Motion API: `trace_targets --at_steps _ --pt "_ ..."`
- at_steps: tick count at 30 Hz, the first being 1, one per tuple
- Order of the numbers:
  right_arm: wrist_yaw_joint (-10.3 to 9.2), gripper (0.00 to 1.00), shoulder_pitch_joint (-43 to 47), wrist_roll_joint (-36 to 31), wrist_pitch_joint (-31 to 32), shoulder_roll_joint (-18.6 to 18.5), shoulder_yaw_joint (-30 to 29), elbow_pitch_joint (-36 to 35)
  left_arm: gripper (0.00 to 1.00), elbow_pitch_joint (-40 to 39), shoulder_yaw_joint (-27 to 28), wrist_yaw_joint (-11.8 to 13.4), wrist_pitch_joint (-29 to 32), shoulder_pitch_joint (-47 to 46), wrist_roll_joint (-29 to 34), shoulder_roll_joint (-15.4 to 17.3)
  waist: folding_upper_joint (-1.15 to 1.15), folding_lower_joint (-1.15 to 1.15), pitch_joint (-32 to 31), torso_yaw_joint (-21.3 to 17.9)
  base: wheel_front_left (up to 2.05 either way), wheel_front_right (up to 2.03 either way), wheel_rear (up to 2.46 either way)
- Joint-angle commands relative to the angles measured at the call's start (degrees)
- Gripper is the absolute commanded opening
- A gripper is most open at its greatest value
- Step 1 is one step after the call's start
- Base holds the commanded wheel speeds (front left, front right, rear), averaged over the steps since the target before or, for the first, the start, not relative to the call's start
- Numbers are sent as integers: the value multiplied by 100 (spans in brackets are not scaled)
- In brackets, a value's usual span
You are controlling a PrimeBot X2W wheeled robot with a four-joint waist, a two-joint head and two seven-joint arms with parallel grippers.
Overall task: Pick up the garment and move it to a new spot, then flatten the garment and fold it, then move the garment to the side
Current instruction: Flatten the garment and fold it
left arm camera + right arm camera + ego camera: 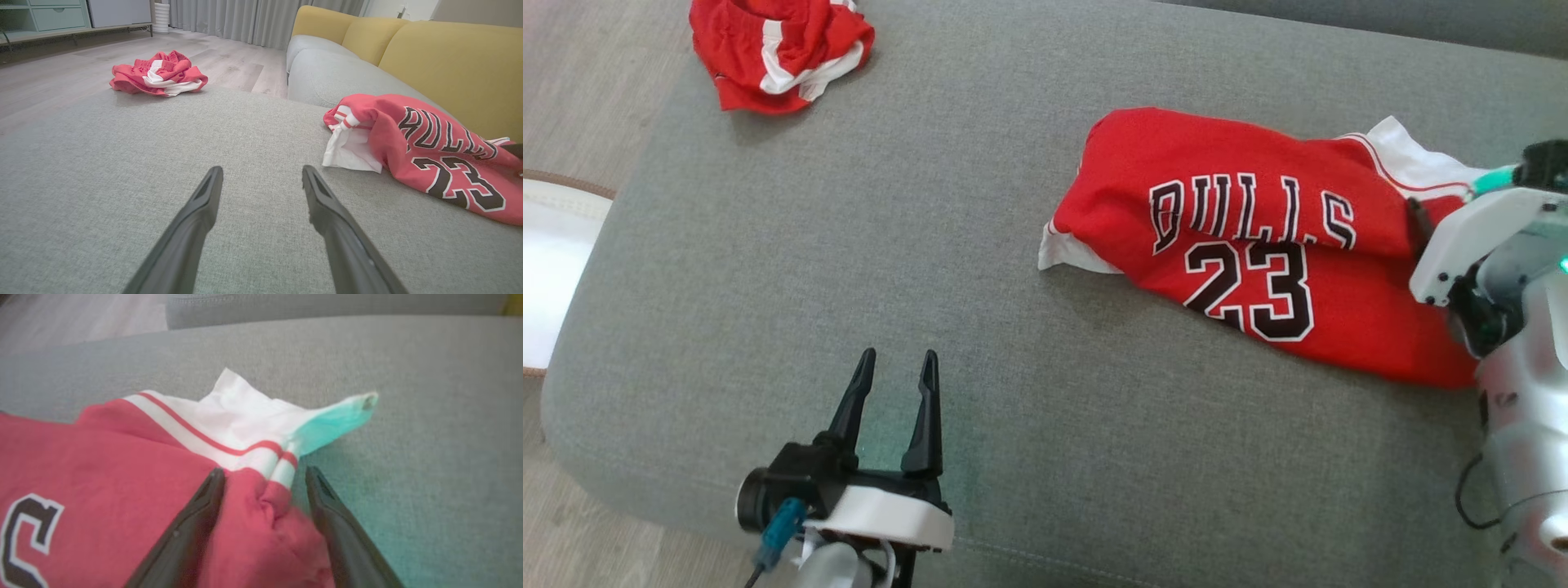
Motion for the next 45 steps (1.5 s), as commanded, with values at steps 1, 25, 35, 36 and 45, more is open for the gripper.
trace_targets --at_steps 1,25,35,36,45 --pt "43 85 -245 208 121 -30 172 -123 100 -171 181 43 -71 -209 14 -3 0 0 3 -13 0 0 0" --pt "43 0 -664 1099 -1558 404 2708 -1722 100 -108 263 50 -71 -57 112 -5 0 0 -570 26 0 0 0" --pt "43 0 314 1075 -1571 730 5076 -1706 100 -154 378 26 -71 -23 88 -5 0 0 -622 170 0 0 0" --pt "43 0 385 1044 -1616 736 5231 -1652 100 -159 379 30 -71 -21 80 -5 0 0 -620 179 0 0 0" --pt "43 100 730 1053 -1921 747 6553 -1619 100 -179 424 74 -71 0 53 -5 0 0 -634 155 0 0 0"
